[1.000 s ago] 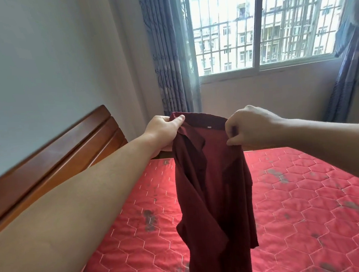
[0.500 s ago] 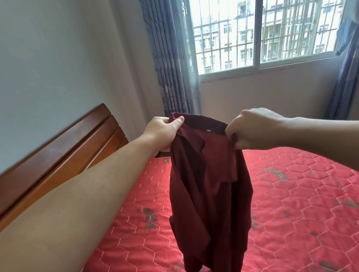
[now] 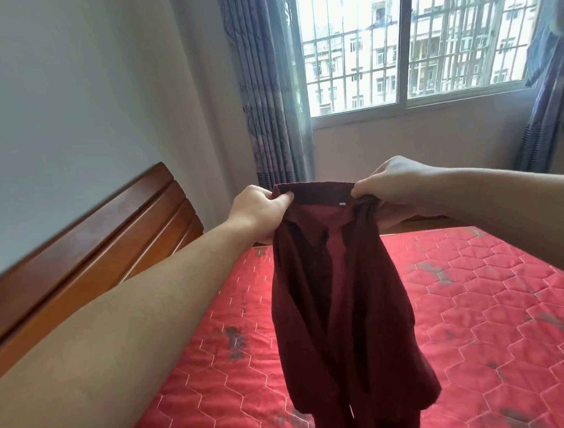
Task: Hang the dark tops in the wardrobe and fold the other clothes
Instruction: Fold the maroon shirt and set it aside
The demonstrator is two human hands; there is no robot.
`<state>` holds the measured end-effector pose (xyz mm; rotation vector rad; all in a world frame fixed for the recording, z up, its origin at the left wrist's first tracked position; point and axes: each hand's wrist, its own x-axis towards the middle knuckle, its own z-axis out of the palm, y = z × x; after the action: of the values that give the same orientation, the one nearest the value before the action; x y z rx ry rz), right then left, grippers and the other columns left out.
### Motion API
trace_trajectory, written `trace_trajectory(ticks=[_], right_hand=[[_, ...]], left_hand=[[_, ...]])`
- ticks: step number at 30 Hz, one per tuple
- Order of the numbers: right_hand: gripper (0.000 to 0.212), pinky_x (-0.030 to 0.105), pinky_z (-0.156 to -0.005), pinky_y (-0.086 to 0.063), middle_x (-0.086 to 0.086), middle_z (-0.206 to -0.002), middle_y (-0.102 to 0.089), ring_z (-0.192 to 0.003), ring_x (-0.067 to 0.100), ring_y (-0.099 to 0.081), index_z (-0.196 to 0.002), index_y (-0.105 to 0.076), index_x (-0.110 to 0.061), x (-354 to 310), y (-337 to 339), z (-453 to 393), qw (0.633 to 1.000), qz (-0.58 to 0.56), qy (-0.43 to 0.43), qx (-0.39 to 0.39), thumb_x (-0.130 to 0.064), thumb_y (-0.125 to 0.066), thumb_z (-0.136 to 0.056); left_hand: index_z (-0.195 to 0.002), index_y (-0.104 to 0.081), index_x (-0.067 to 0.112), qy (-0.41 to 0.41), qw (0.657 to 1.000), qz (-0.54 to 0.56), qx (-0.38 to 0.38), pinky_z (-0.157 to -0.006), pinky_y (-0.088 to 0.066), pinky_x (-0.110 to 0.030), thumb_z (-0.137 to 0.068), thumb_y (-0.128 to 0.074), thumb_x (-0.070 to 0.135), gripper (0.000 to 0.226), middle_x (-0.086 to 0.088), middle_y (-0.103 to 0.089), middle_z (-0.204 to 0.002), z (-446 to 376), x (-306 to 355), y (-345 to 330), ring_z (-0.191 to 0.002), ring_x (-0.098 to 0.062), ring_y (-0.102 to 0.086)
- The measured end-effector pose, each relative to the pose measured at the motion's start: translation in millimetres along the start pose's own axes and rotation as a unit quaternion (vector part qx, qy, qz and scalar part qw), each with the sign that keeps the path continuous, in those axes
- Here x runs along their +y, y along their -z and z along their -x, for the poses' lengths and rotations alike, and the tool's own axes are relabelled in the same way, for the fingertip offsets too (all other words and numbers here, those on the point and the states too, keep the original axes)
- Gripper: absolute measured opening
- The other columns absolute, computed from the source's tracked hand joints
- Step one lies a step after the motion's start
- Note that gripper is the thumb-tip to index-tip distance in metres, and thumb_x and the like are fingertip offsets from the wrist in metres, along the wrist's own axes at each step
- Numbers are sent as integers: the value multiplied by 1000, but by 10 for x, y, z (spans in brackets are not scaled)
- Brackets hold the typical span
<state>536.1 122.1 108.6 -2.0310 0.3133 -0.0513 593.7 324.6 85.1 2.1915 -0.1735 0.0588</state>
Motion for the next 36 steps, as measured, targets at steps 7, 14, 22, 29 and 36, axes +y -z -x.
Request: trace_trajectory(ticks=[7, 14, 22, 29, 36], right_hand=[[21, 33, -63, -61, 15, -85, -75, -73, 23, -74, -94, -69, -2, -146, -195, 120, 989, -114, 52, -78, -20, -59, -94], [31, 32, -68, -57, 10, -78, -74, -66, 18, -71, -86, -69, -7, -328, -77, 146, 989, -56, 128, -54, -22, -43, -94], [57, 28, -80, -53, 0, -106, -61, -95, 14, -60, -125, -52, -30, -94, 95, 5, 968, 70, 241, -9, -17, -77, -75], [52, 38, -88, -55, 10, -121, -68, -110, 23, -65, -123, -63, -12, 277, 8, -131, 944, -155, 117, -267, -21, -79, -75], [15, 25, -69, -58, 3, -96, -76, -87, 16, -73, -102, -70, -14, 55, 50, -242, 960, -185, 173, -118, -17, -68, -88]], left_hand=[[-80, -69, 12, -8, 989, 131, -70, -55, -60, -28, -96, -60, 36, 30, -6, -68, -74, 163, 269, -109, -63, -20, -66], [-109, -67, 25, -72, 962, 102, -245, -86, -58, -33, -89, -67, 43, 27, 4, -74, -103, 212, 327, 2, -96, -12, -70], [-99, -70, 11, -150, 967, 127, -164, -79, -56, -30, -81, -64, -13, 30, -1, -71, -86, 165, 357, -39, -80, -13, -66], [-125, -60, 8, -142, 936, 219, -235, -69, -54, -19, -89, -52, -15, 44, -5, -71, -98, 179, 287, 35, -84, -10, -69], [-107, -59, 28, -87, 946, 160, -269, -70, -55, -16, -74, -81, 2, 48, 15, -75, -91, 300, -135, -275, -89, -2, -70]])
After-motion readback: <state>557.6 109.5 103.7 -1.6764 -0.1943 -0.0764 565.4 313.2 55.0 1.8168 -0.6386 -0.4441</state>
